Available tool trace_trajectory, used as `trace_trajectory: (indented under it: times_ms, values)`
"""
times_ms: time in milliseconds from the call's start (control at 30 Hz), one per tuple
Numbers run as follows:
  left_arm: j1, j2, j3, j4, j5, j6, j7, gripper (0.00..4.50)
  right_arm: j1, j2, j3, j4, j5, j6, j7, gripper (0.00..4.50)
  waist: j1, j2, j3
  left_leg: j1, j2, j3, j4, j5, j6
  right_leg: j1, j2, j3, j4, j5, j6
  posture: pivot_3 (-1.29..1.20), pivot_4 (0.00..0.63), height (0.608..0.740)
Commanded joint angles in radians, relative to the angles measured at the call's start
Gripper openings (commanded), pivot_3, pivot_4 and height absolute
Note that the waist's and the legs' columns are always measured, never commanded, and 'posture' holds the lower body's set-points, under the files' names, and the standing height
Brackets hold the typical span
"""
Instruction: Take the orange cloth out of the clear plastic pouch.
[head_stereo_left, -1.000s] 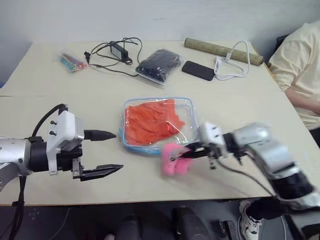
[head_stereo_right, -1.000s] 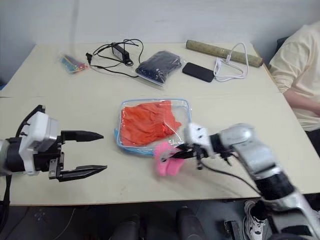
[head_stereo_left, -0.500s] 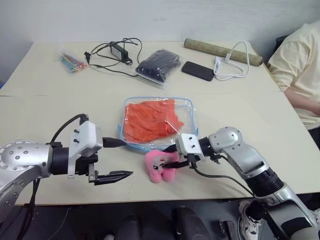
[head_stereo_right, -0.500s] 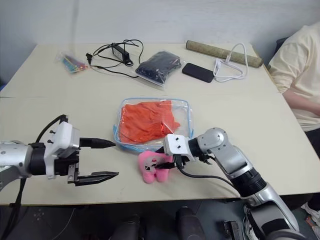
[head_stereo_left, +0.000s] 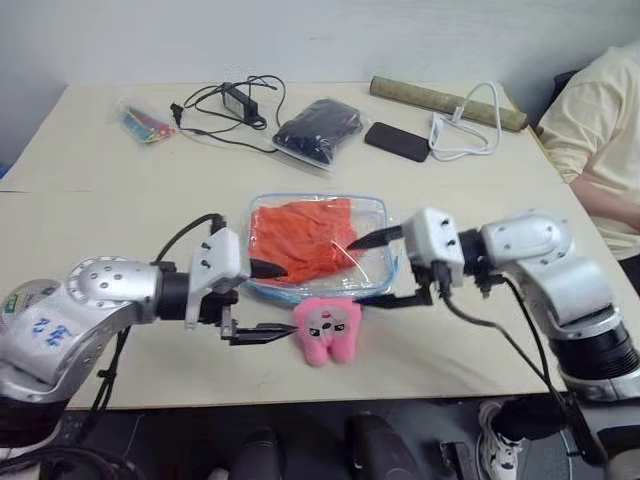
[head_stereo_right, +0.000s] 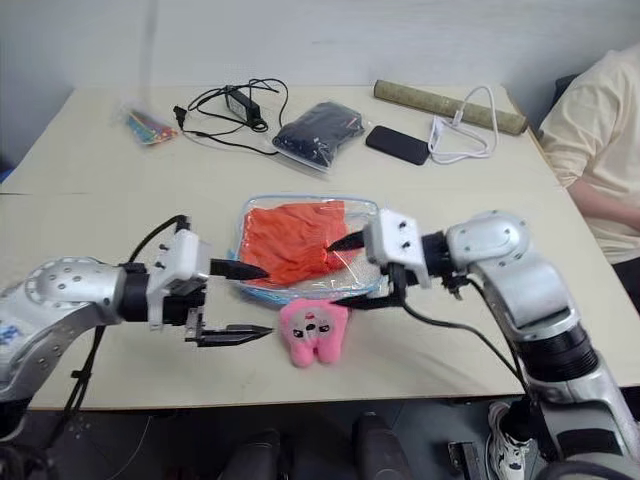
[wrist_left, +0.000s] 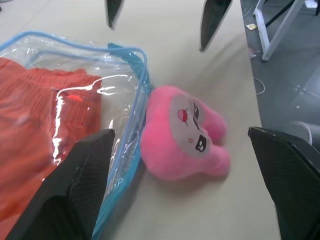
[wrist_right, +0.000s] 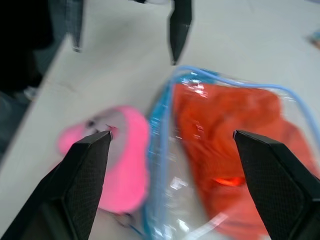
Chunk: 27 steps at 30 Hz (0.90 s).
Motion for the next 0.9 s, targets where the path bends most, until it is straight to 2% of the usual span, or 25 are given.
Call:
trace_trajectory:
  times_ms: [33,233,433,467,567,900]
  values:
    - [-0.044,-0.052,-0.105,0.043,0.078,-0.025,-0.012,4.5,0.006,-0.055,0.019,0.199,-0.163,-0.348,-0.001,4.05,0.002,0.0,0.0,0.0,-0.001,0.001,0.0,0.0,0.001,0.0,0.0,0.0,-0.001,0.0,0.0,0.0,0.15,0.74]
    - [-0.069,-0.107,-0.264,0.168,0.279,-0.156,-0.044,4.5,-0.012,-0.016,0.061,0.378,-0.205,-0.568,0.02,4.05,-0.012,0.0,0.0,0.001,0.0,0.004,0.001,0.0,0.002,-0.001,0.001,0.001,0.0,0.002,0.003,0.0,0.15,0.74]
    - [-0.076,-0.17,-0.295,0.243,0.343,-0.192,-0.058,4.5,-0.021,0.014,0.078,0.445,-0.219,-0.657,0.018,4.05,-0.012,0.0,0.0,0.002,0.002,0.003,0.002,0.0,0.001,-0.002,-0.001,0.0,0.002,0.002,0.003,0.0,0.15,0.74]
    - [-0.076,-0.175,-0.297,0.249,0.355,-0.191,-0.056,4.31,-0.023,0.021,0.079,0.451,-0.221,-0.663,0.017,4.07,-0.011,0.0,0.0,0.001,0.002,0.003,0.002,0.0,0.001,-0.002,-0.001,0.0,0.003,0.002,0.003,0.0,0.15,0.74]
    - [-0.068,-0.197,-0.284,0.25,0.366,-0.183,-0.045,3.66,-0.025,0.054,0.087,0.467,-0.231,-0.683,0.004,3.49,-0.008,0.0,0.0,0.002,0.002,0.003,0.003,0.0,0.001,-0.002,-0.001,0.0,0.004,0.002,0.003,0.0,0.15,0.74]
    - [-0.025,-0.216,-0.205,0.189,0.346,-0.13,-0.019,0.66,-0.058,0.076,0.104,0.568,-0.241,-0.781,0.021,0.09,-0.005,0.0,0.0,0.001,0.001,0.002,0.007,0.0,0.001,-0.001,-0.003,0.0,0.006,0.002,0.003,0.0,0.15,0.74]
